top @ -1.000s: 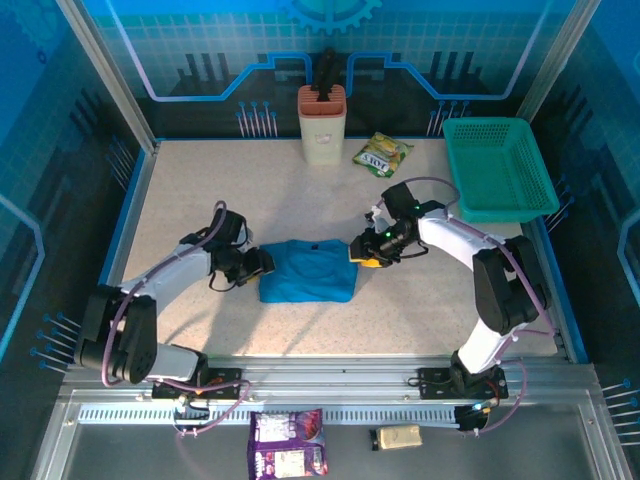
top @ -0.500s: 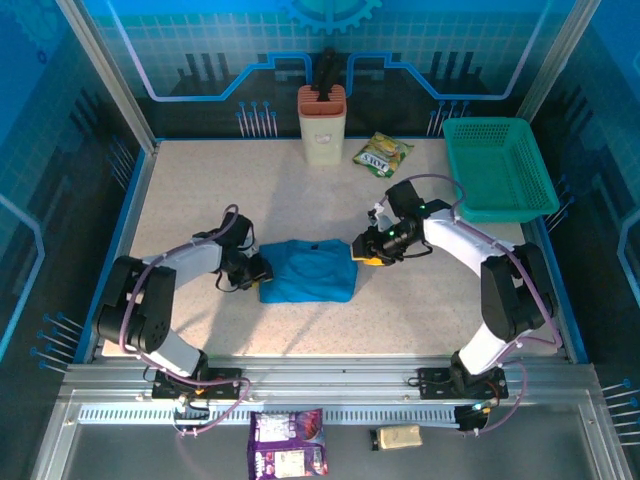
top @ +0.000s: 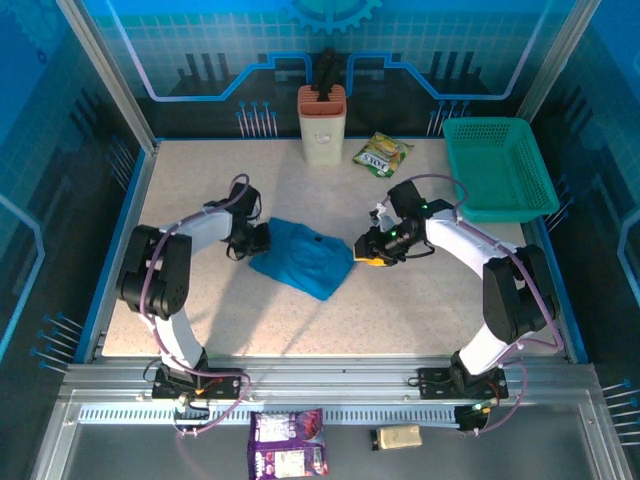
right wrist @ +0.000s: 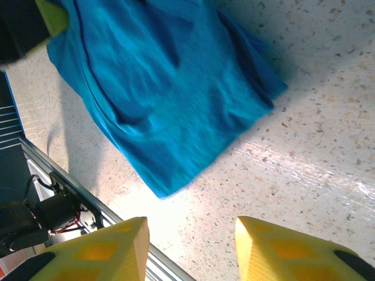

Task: Fold the inside-out t-shirt

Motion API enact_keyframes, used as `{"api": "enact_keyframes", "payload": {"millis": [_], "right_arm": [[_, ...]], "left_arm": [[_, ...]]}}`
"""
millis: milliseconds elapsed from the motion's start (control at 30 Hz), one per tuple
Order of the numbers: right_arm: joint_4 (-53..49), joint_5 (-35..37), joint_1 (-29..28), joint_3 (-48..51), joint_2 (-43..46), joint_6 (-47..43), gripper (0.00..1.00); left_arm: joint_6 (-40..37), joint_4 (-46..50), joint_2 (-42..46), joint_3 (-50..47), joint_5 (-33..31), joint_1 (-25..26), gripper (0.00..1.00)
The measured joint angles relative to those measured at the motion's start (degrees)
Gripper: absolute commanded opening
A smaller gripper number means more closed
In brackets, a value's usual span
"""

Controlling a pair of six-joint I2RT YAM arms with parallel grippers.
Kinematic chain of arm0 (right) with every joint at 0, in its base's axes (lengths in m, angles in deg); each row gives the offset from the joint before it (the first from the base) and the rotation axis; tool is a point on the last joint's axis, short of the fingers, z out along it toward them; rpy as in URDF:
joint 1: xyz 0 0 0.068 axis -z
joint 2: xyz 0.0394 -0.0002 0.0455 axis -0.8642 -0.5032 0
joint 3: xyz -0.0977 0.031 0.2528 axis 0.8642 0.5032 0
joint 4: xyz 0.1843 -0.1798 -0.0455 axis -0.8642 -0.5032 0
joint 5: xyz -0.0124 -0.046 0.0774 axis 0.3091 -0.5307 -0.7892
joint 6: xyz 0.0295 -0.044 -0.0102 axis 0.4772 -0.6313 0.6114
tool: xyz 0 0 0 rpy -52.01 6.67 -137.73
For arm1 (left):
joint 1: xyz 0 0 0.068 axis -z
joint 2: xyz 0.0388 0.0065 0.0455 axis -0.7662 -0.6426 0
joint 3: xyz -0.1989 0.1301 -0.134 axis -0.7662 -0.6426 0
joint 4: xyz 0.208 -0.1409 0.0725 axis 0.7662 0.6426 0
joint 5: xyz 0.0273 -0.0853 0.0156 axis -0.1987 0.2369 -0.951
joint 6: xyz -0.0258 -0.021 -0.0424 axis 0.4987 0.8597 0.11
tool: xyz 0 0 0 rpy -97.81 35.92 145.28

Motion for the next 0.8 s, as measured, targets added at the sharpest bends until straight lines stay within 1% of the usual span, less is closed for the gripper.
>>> {"api": "enact_keyframes", "payload": {"millis": [100,233,500,600,800], "right_arm": [[-0.57,0.0,0.74,0.07,0.02,-0.46,0.42],[-1.66,0.0,1.86,0.11,0.31,-1.09,0.42],[-3.13,-0.02,3.87,0.26,1.2,-2.14,0.42],[-4.13,-0.02,4.09,0.07,1.2,-2.56,0.42],[-6.19,-0.07,4.46,-1.81,1.01,-3.3,0.41]], "left_arm": [[-1.44,1.22,-4.2,5.84,-1.11,-3.17,0.06],[-2.97,3.63,-8.33,13.27,-2.64,-8.72,0.06],[-7.5,8.04,-18.95,31.93,-3.72,-19.54,0.05],[-9.16,10.12,-22.77,37.94,-4.31,-22.51,0.05],[-12.92,14.21,-27.76,46.31,-6.47,-27.74,0.06]]}}
